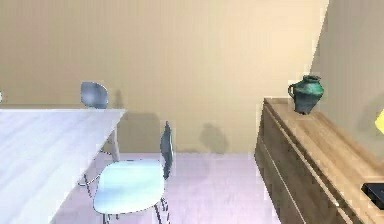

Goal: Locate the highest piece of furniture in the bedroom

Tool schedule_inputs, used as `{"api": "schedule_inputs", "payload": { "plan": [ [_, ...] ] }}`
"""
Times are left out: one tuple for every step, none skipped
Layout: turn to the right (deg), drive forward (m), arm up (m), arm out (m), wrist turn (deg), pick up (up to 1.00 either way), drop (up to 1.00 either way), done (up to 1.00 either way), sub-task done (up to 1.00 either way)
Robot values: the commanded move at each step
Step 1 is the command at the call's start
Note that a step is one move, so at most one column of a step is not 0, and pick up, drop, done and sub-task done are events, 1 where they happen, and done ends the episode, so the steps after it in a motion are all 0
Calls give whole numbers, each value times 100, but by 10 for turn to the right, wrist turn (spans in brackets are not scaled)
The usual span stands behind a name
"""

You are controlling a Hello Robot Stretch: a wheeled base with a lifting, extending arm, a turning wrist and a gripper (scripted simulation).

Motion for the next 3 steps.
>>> {"api": "schedule_inputs", "payload": {
  "plan": [
    [-450,0,0,0,0,0,0,0,0],
    [-450,0,0,0,0,0,0,0,0],
    [-450,0,0,0,0,0,0,0,0]
  ]
}}
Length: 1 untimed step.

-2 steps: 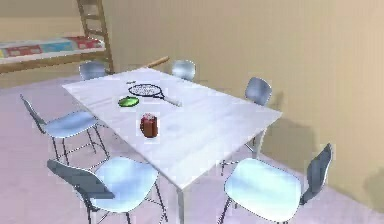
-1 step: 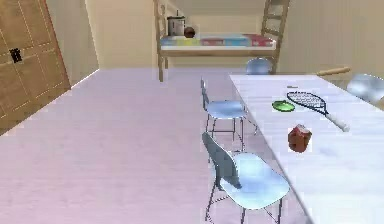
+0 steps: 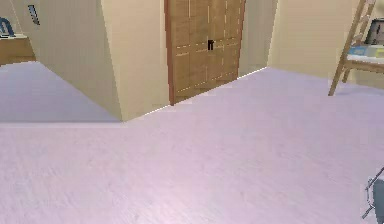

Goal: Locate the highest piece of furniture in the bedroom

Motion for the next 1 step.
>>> {"api": "schedule_inputs", "payload": {
  "plan": [
    [0,60,0,0,0,0,0,0,0]
  ]
}}
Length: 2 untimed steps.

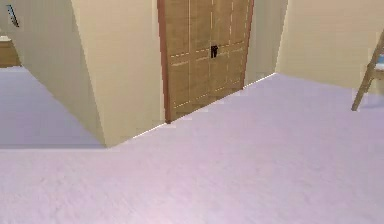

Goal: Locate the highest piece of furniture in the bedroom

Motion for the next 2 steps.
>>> {"api": "schedule_inputs", "payload": {
  "plan": [
    [390,0,0,0,0,0,0,0,0],
    [0,45,0,0,0,0,0,0,0]
  ]
}}
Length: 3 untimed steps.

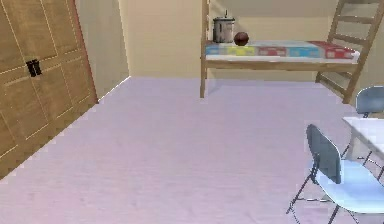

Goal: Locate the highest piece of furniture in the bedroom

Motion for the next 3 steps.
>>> {"api": "schedule_inputs", "payload": {
  "plan": [
    [60,0,0,0,0,0,0,0,0],
    [0,100,0,0,0,0,0,0,0],
    [0,40,0,0,0,0,0,0,0]
  ]
}}
